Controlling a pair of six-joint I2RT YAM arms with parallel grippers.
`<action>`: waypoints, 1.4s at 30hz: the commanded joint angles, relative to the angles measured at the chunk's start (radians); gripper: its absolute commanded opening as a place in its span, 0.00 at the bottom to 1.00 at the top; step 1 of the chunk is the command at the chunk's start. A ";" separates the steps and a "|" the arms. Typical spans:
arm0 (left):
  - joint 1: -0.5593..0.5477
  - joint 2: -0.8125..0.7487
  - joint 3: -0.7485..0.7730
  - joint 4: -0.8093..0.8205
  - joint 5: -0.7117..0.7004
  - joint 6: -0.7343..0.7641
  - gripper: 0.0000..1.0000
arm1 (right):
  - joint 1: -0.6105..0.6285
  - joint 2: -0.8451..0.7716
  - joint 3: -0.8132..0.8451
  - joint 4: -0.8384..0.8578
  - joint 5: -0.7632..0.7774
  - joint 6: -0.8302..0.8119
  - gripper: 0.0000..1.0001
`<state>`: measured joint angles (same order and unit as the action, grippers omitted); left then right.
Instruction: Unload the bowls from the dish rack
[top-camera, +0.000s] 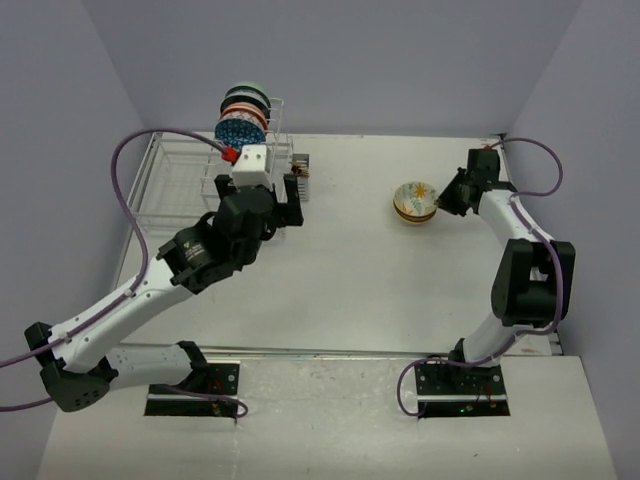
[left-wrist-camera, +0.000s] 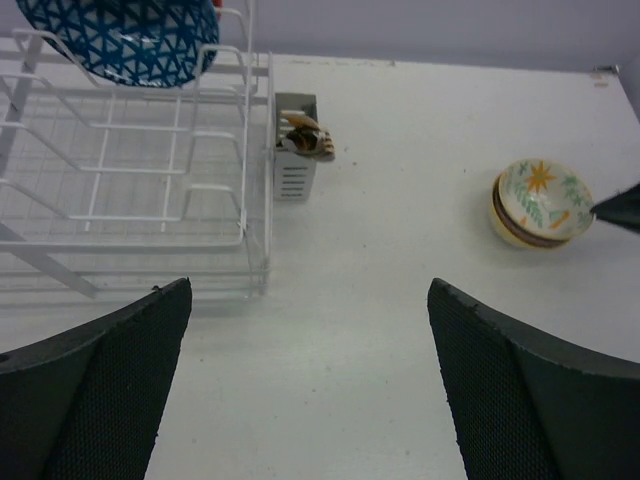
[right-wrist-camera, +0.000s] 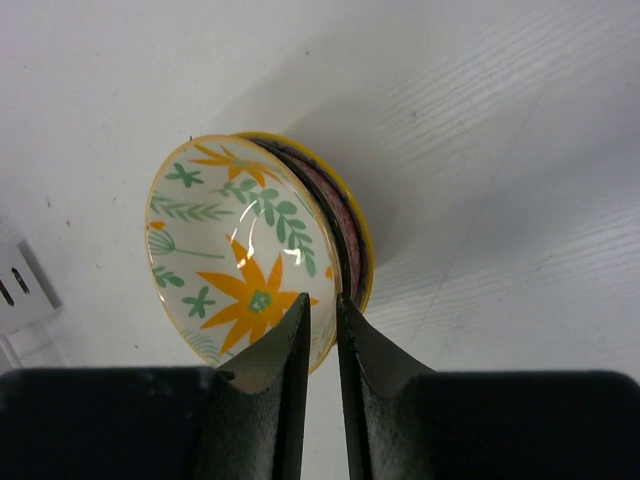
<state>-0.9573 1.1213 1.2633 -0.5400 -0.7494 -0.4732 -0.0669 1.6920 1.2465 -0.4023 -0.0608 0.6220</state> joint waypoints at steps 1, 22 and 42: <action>0.133 0.041 0.116 0.046 0.065 -0.044 1.00 | -0.004 -0.104 -0.019 0.023 -0.042 0.007 0.17; 0.706 0.166 0.078 0.414 0.493 -0.847 0.99 | -0.004 -0.808 -0.260 0.077 -0.566 0.012 0.36; 0.744 0.379 0.125 0.505 0.432 -0.915 0.62 | -0.004 -1.054 -0.308 0.030 -0.542 -0.015 0.68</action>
<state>-0.2264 1.4998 1.3563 -0.1089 -0.2810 -1.3727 -0.0666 0.6445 0.9356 -0.3538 -0.5953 0.6262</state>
